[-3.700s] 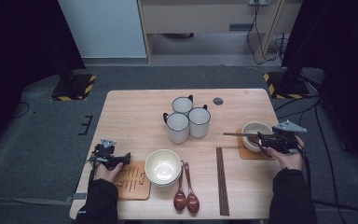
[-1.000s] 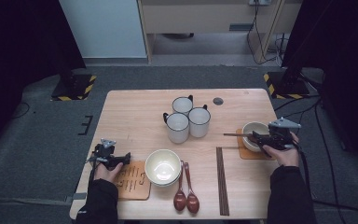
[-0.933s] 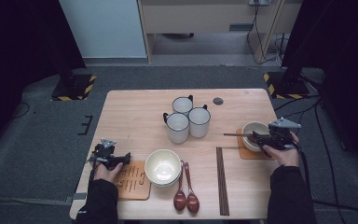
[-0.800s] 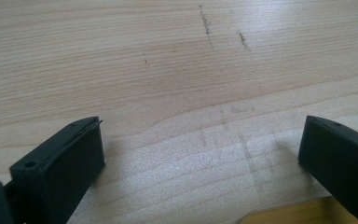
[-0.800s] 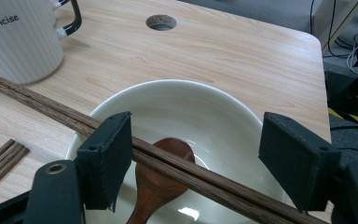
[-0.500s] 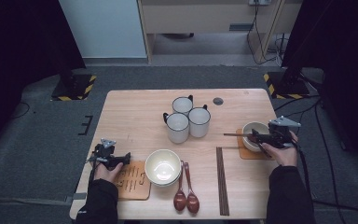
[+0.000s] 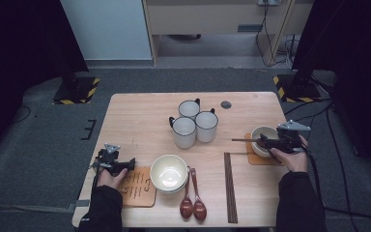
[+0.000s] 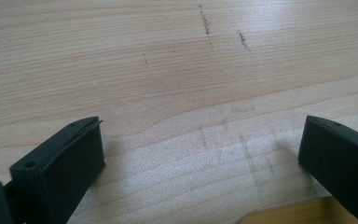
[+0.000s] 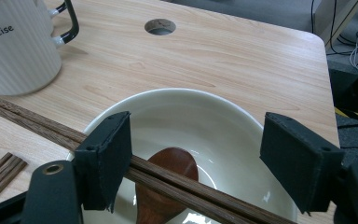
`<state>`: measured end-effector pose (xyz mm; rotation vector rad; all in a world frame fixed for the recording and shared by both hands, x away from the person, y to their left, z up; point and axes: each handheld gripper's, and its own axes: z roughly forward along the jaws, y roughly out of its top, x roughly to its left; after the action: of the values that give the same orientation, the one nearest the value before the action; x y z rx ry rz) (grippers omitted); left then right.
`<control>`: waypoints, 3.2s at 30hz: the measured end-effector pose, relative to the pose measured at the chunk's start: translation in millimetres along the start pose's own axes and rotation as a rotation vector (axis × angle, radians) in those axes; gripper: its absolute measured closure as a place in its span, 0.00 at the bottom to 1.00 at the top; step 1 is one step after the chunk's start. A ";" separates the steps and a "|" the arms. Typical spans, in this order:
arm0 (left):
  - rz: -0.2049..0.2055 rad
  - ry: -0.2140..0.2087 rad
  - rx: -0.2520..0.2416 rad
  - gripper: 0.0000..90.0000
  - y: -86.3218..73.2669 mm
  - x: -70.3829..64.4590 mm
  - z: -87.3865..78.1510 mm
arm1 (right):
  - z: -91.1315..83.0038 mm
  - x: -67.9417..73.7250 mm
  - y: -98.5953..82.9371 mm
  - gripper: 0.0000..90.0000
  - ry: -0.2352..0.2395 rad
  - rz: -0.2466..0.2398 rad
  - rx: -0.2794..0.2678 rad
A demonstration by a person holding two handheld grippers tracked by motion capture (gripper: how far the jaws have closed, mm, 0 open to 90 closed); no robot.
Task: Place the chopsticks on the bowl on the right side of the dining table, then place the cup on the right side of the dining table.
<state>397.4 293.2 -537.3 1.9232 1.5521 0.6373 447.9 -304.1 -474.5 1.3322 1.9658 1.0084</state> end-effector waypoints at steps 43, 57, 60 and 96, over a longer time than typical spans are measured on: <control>0.000 0.000 0.000 0.00 0.2 0.0 0.2 | -49.3 34.3 57.3 0.26 0.111 0.026 -0.106; 0.000 0.000 0.000 0.00 0.2 0.0 0.2 | -42.4 58.5 81.3 0.25 0.140 0.019 -0.117; 0.000 0.000 0.000 0.00 0.2 0.0 0.2 | -42.1 65.2 88.9 0.24 0.135 0.013 -0.110; 0.000 0.000 0.000 0.00 0.3 0.1 0.2 | 9.7 118.5 126.5 0.24 0.181 -0.027 -0.060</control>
<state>397.8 293.2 -537.2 1.9234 1.5526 0.6370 479.1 -162.2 -379.6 1.2151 2.0616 1.2026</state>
